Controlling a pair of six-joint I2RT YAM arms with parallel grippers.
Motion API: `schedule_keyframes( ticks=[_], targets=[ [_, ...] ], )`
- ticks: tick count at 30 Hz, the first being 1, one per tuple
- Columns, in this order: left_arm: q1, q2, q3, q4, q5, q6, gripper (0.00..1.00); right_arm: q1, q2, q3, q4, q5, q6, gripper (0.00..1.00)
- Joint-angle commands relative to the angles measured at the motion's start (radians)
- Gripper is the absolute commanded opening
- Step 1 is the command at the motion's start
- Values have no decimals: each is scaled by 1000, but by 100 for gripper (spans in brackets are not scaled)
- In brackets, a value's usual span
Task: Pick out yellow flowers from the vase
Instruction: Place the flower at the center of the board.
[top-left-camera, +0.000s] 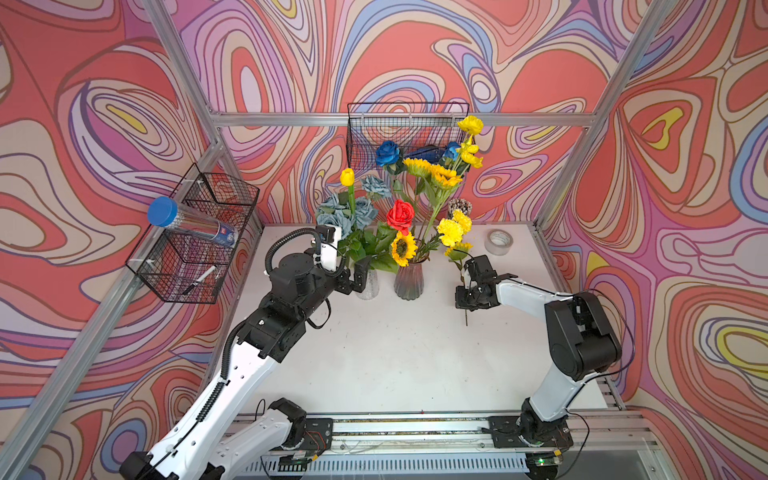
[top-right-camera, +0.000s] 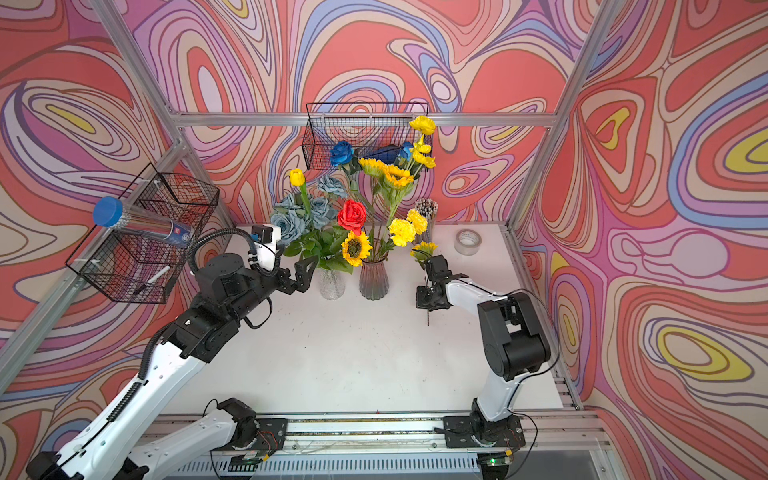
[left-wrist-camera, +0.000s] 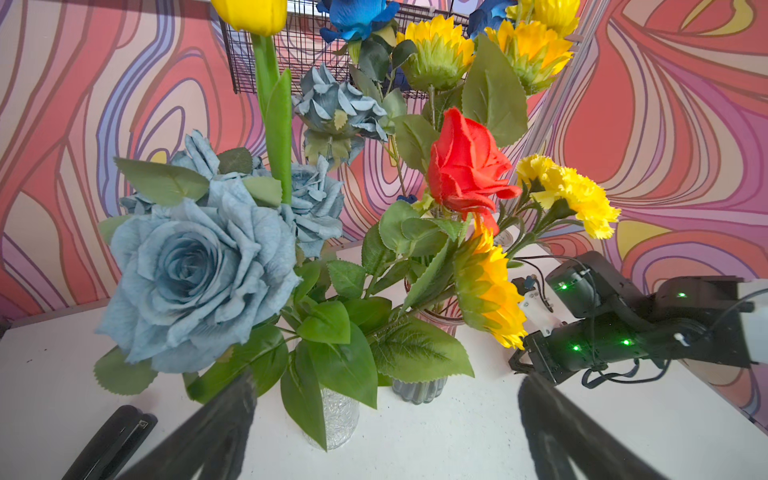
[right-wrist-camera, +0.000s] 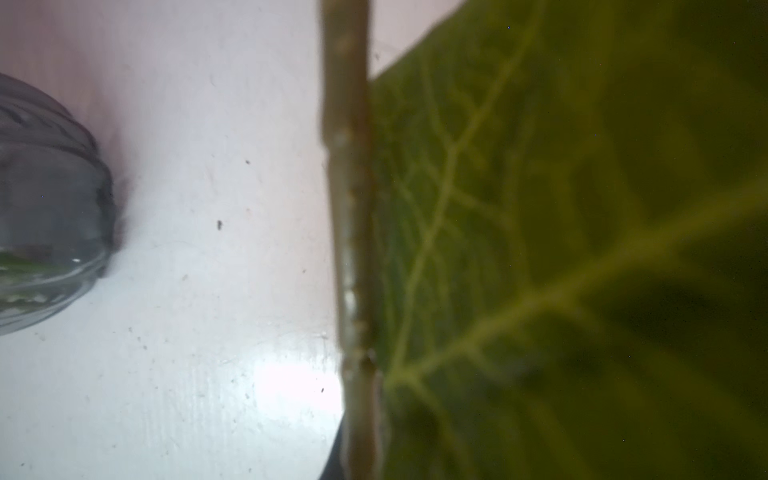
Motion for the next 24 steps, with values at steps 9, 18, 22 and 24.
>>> schedule_keyframes(
  ticks=[9,18,22,24],
  targets=[
    [6,15,39,-23,25,18,100,-11,66,39,-42,-24,-6,0],
    [6,19,40,-23,22,17,100,-11,8,34,-111,-14,-14,0],
    [6,21,40,-24,28,14,100,-10,-4,33,-136,-6,-21,0],
    [6,23,40,-24,27,12,100,-11,-3,30,-141,-9,-25,0]
  ],
)
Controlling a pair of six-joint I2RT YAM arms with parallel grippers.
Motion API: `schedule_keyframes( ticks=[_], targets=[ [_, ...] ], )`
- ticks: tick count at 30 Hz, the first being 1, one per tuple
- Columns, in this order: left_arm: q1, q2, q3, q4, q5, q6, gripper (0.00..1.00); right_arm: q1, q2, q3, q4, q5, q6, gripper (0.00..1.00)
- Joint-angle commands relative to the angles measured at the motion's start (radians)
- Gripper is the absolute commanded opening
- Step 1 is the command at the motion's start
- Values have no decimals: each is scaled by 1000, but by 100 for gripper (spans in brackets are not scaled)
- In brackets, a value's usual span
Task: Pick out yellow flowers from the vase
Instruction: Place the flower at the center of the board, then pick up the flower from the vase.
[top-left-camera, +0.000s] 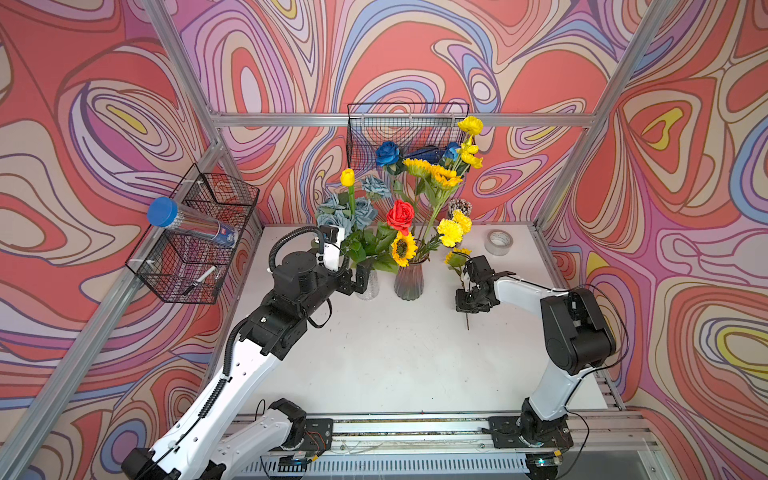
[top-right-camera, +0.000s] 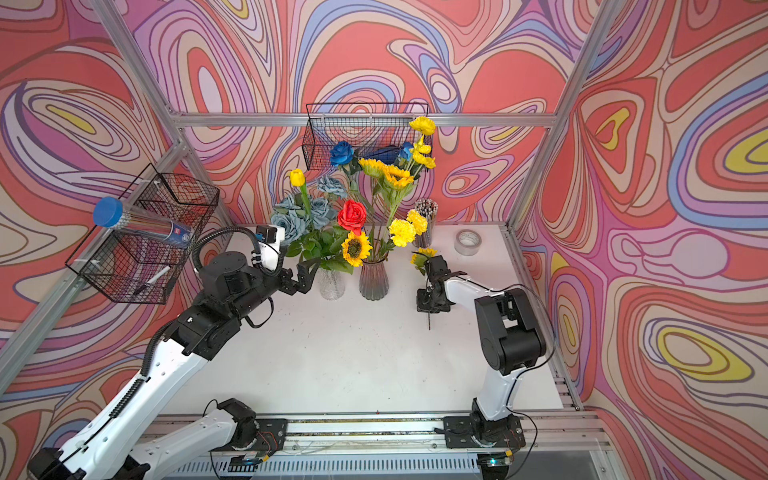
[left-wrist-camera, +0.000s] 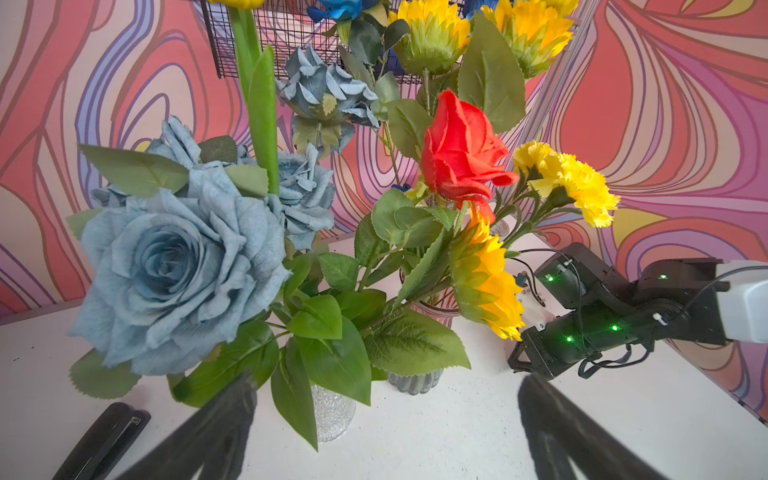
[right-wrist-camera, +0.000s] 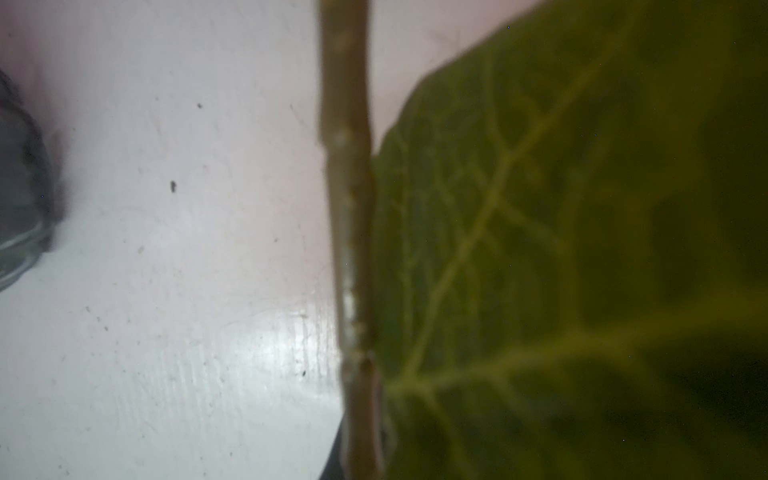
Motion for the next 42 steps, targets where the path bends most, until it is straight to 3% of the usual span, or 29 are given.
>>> schedule_keyframes(
  ticks=[1,8,16,24,36,42],
  targets=[
    [6,3,27,-1,12,7,100,-5,-24,-6,-37,8,-15,2],
    [6,16,33,-12,20,4,100,-5,-24,-8,-30,0,-13,22],
    [5,21,36,-15,27,4,100,-5,-74,-4,-46,11,-13,32],
    [6,29,30,-3,56,-1,100,-5,-165,-7,-62,38,-18,57],
    [5,56,-71,144,183,-28,99,-5,-343,-69,-4,86,-16,66],
    [-10,103,-103,239,231,8,89,-5,-419,-112,51,89,-5,64]
  ],
)
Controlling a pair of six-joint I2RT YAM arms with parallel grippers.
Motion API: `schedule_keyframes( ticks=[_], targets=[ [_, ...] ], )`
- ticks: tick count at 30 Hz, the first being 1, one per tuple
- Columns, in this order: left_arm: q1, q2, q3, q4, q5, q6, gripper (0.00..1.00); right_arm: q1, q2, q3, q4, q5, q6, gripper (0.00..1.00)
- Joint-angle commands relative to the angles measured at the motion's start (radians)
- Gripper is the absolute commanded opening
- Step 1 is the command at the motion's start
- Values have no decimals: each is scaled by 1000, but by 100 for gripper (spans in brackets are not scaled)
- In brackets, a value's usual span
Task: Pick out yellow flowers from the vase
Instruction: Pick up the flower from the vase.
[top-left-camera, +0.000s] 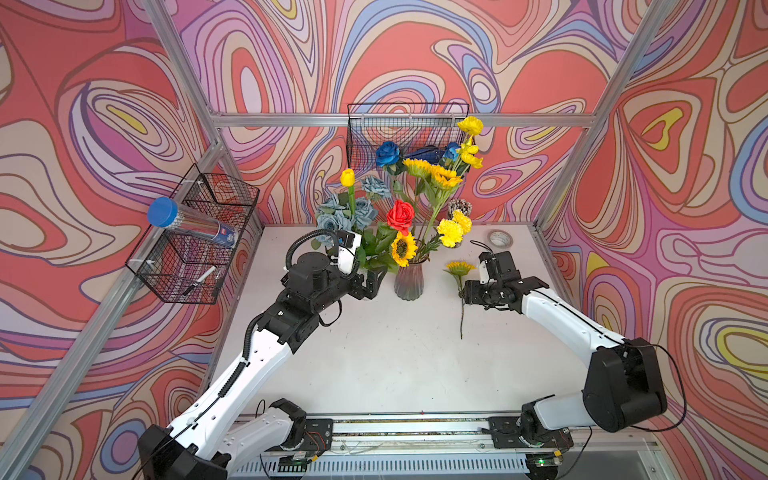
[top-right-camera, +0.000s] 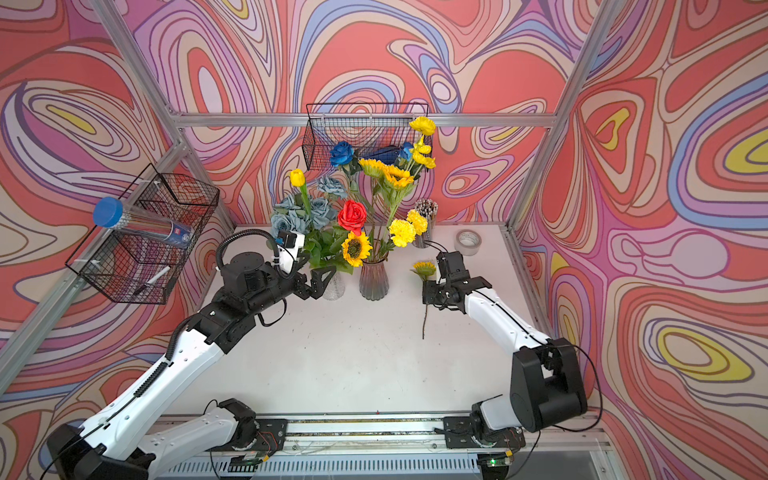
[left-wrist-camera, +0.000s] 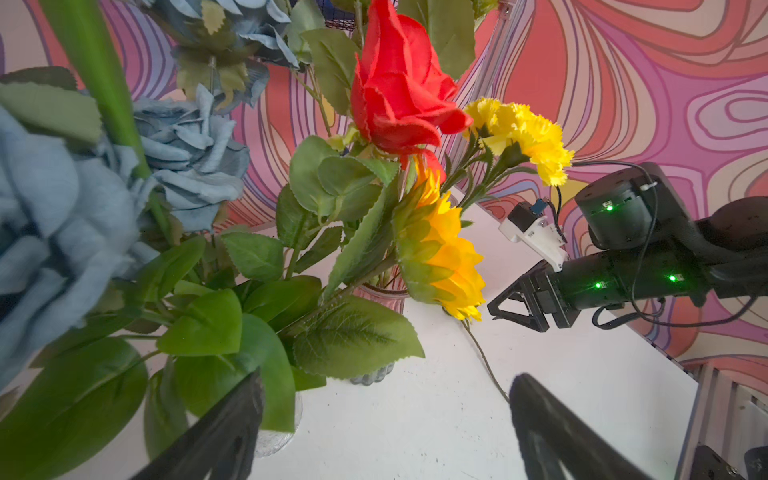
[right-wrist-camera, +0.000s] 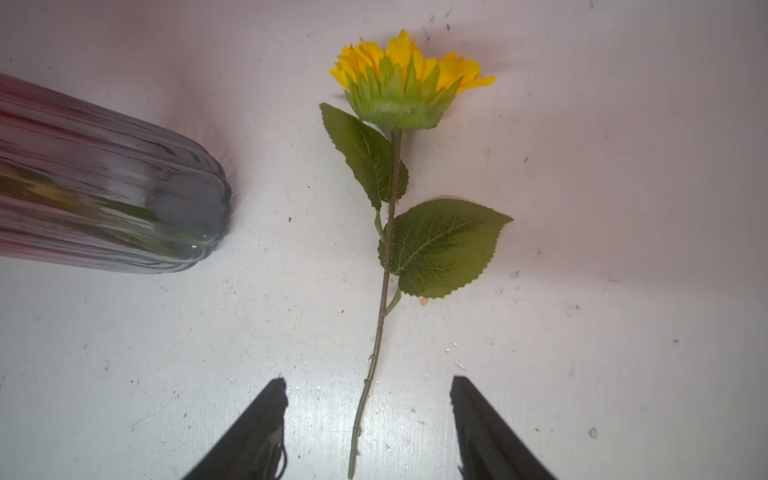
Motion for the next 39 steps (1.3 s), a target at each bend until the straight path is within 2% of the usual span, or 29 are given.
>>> schedule_keyframes(
  ticks=[1,6,12,20,29,31,34,39],
  targets=[
    [-12,26,-15,106,29,38,89,-5,-45,-23,52,20,11,64],
    [-18,74,-13,149,-22,92,87,-4,-85,-35,59,34,7,64],
    [-20,128,-25,198,-73,138,70,-4,-104,-40,61,30,7,64],
    [-20,178,-46,270,-60,168,57,-4,-116,-40,57,34,4,64],
    [-20,255,-42,351,-73,183,59,-4,-110,-40,61,25,5,64],
    [-20,276,-33,362,-80,186,61,-4,-110,-42,62,22,6,64],
    [-20,305,-27,393,-99,194,71,-4,-110,-43,64,17,2,64],
    [-20,344,-12,432,-129,207,74,-4,-110,-48,66,10,-2,64]
  ],
)
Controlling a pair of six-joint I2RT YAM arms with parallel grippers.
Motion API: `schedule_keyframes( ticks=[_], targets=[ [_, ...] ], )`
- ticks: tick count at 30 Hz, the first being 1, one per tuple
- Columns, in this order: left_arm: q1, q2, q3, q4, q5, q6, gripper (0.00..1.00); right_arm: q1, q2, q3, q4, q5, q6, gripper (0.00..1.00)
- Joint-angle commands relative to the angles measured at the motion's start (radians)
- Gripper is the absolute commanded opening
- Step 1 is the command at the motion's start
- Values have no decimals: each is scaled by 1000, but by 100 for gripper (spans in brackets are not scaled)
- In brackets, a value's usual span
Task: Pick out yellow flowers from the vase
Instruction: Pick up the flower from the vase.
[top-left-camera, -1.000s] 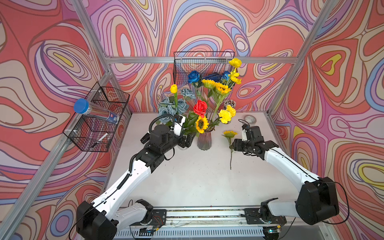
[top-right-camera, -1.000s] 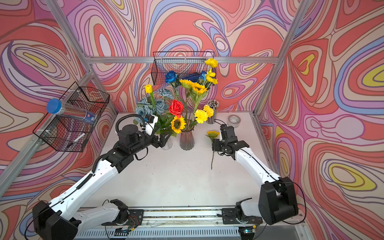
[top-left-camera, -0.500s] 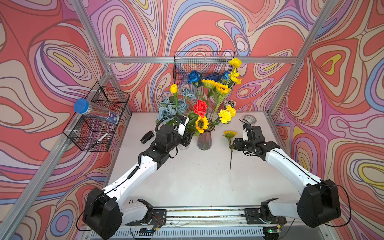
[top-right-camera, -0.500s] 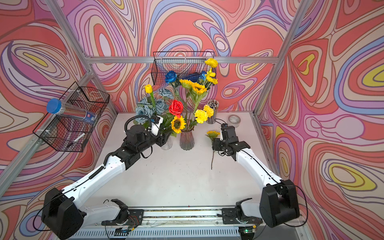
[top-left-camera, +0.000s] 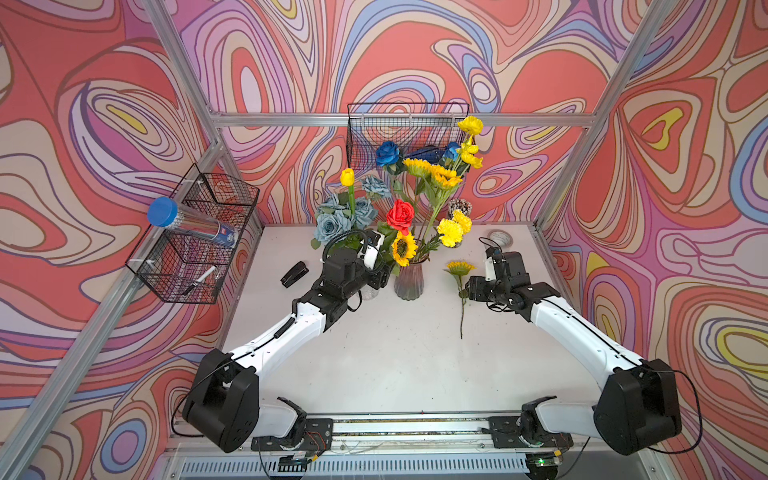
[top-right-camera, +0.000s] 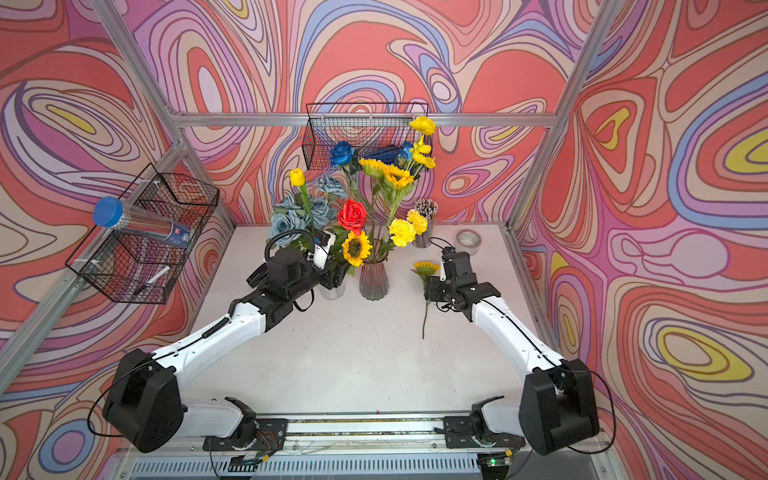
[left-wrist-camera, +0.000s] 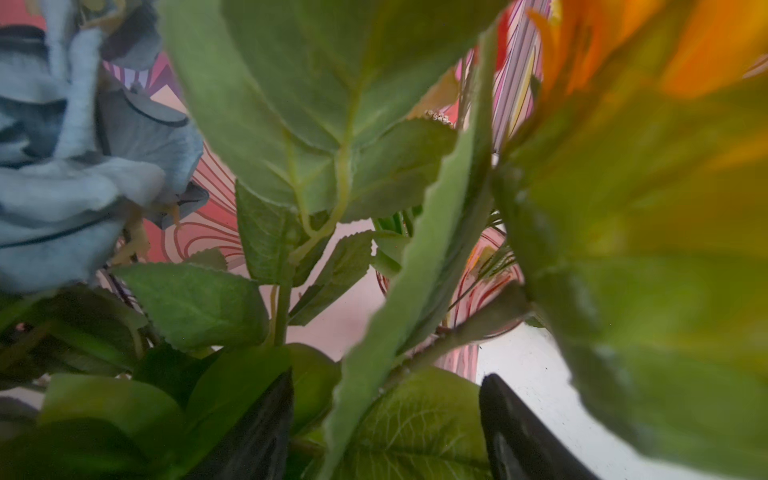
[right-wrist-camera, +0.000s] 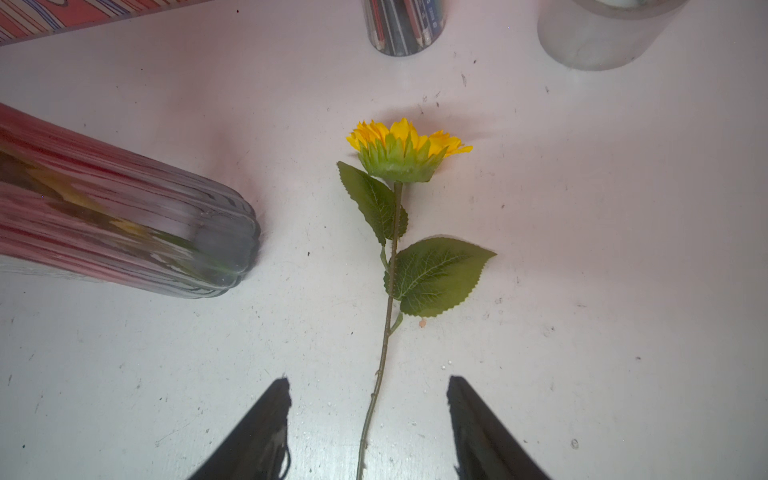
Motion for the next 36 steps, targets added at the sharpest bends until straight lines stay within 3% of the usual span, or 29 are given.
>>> schedule_keyframes(
  ticks=[1,7,23,30,36],
  targets=[
    [-4,22,32,79,-37,30,75,-4,-17,-22,16,-12,-6,64],
    [-3,42,33,129,-60,30,73,-4,-6,-20,14,-18,-6,64],
    [-3,39,86,52,-1,30,23,-4,-3,-22,11,-23,-3,64],
    [-3,20,99,10,20,26,18,-4,-6,-26,8,-20,-3,64],
    [-3,3,105,-15,18,30,4,-4,-3,-28,13,-28,0,64]
  ],
)
